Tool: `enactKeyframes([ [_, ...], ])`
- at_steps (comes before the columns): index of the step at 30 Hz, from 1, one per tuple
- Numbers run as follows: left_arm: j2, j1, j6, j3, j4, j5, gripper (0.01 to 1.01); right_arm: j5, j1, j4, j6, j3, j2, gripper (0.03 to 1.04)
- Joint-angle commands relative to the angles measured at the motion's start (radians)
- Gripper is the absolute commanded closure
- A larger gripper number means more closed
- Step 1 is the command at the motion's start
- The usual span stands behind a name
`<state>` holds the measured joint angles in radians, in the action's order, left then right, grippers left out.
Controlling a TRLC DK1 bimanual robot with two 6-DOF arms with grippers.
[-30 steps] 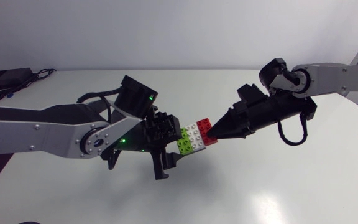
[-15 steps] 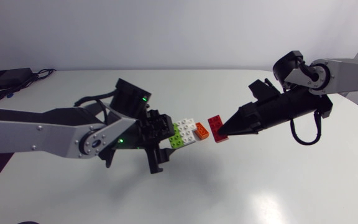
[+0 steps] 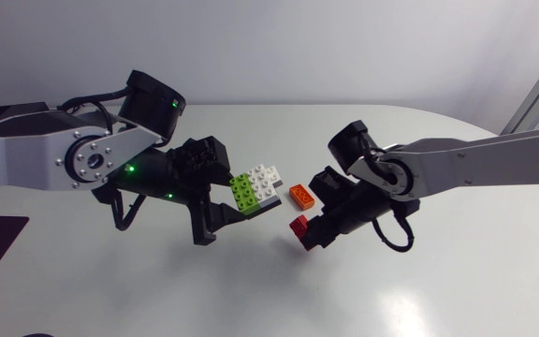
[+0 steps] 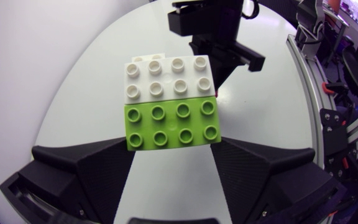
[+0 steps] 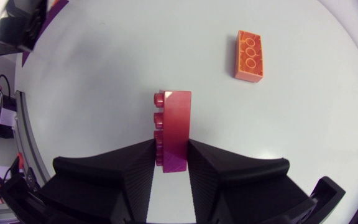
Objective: Disassemble duplo
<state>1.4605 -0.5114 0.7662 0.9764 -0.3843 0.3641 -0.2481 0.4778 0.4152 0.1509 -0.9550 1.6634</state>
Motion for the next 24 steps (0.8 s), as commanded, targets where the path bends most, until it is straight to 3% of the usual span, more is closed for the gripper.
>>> enactKeyframes([
  [1,0.014,0.001,-0.002,0.053,-0.039,0.035,0.533,0.043,0.012,-0.023,0.018,0.030,0.055,0.82],
  [3,0.017,0.002,-0.001,0.067,-0.071,0.070,0.533,0.066,0.015,-0.036,0.027,0.030,0.085,0.80],
  [5,0.020,0.005,0.002,0.073,-0.091,0.090,0.533,0.067,0.015,-0.041,0.032,0.033,0.099,0.69],
  [7,0.024,0.010,0.012,0.081,-0.114,0.111,0.533,0.073,0.015,-0.042,0.038,0.033,0.110,0.50],
  [9,0.029,0.014,0.022,0.091,-0.145,0.136,0.533,0.079,0.012,-0.041,0.039,0.032,0.111,0.22],
  [11,0.040,0.024,0.042,0.114,-0.199,0.170,0.533,0.079,0.012,-0.038,0.044,0.035,0.085,0.08],
  [14,0.058,0.036,0.093,0.146,-0.289,0.211,0.533,0.029,-0.013,-0.024,0.073,0.055,-0.021,0.07],
  [18,0.081,0.048,0.165,0.165,-0.384,0.249,0.533,-0.238,-0.102,0.036,0.119,0.065,-0.202,0.07],
  [22,0.115,0.056,0.251,0.196,-0.490,0.277,0.533,-0.395,-0.131,0.186,0.219,0.030,-0.266,0.07],
  [24,0.126,0.050,0.255,0.206,-0.499,0.279,0.533,-0.441,-0.131,0.209,0.230,0.021,-0.275,0.07],
])
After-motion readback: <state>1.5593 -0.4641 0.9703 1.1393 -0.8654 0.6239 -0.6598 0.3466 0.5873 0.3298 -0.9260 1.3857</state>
